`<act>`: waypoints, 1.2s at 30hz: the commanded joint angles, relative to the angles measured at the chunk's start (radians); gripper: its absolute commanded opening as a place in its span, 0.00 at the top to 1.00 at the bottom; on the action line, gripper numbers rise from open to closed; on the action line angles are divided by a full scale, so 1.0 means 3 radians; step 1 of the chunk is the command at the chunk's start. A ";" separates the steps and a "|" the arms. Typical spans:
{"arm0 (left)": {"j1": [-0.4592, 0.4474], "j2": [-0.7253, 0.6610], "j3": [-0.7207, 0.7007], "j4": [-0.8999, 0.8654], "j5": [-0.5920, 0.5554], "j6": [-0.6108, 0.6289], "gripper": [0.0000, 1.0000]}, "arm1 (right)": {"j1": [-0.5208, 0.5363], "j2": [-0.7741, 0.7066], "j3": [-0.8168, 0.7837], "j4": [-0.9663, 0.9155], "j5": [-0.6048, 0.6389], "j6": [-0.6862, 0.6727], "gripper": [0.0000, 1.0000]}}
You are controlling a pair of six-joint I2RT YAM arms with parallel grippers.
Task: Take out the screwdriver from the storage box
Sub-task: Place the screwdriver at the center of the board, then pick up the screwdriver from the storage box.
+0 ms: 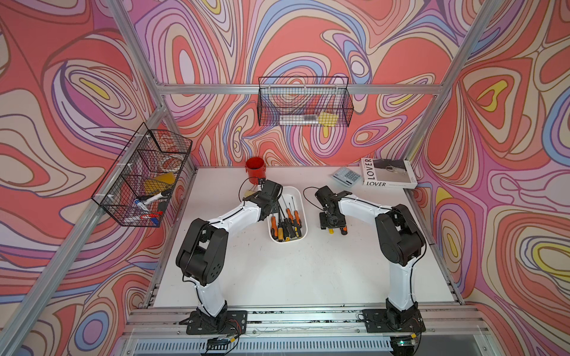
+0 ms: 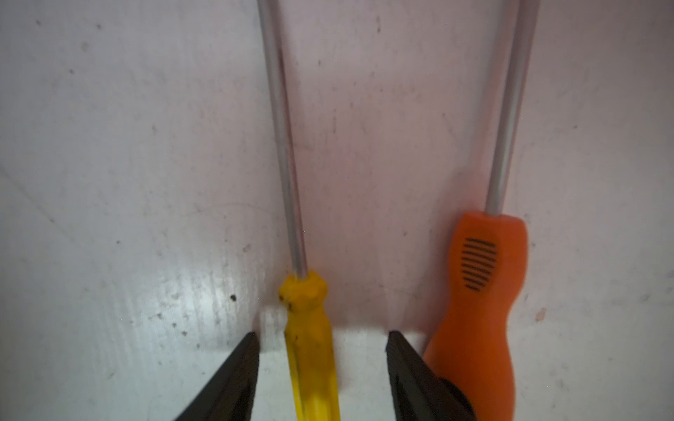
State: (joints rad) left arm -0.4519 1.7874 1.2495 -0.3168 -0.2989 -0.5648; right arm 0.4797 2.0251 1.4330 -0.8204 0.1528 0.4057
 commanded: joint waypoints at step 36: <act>0.0006 -0.0139 0.0065 0.0033 -0.0031 0.0025 1.00 | 0.0776 -0.0524 0.0206 0.0913 -0.1017 -0.0144 0.44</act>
State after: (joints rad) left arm -0.4519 1.7874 1.2495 -0.3164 -0.2916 -0.5652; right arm 0.7074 1.8389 1.4635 -0.5297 -0.1482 0.3454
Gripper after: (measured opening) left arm 0.101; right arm 0.567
